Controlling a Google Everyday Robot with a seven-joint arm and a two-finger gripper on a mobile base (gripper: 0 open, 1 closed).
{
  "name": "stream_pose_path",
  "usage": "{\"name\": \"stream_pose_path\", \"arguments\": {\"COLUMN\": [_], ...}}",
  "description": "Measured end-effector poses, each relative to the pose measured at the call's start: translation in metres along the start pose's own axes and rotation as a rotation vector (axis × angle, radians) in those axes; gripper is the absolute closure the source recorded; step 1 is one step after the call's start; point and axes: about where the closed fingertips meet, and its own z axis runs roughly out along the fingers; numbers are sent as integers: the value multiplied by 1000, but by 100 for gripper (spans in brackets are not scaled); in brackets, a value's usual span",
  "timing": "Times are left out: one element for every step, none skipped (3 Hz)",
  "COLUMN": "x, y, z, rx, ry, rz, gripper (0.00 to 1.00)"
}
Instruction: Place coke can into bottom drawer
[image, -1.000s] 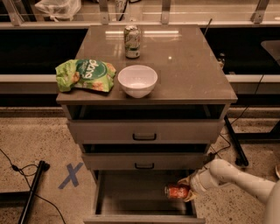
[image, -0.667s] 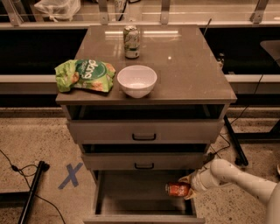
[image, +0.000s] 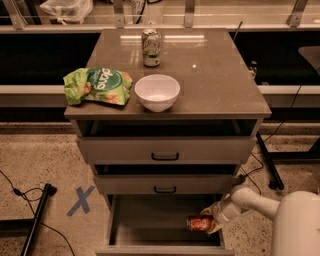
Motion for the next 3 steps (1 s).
{"name": "stream_pose_path", "arguments": {"x": [10, 8, 7], "y": [-7, -5, -4], "z": [3, 6, 9], "rx": [17, 13, 10], "ry": [9, 4, 1], "rz": [10, 10, 10], "gripper": [83, 52, 29]}}
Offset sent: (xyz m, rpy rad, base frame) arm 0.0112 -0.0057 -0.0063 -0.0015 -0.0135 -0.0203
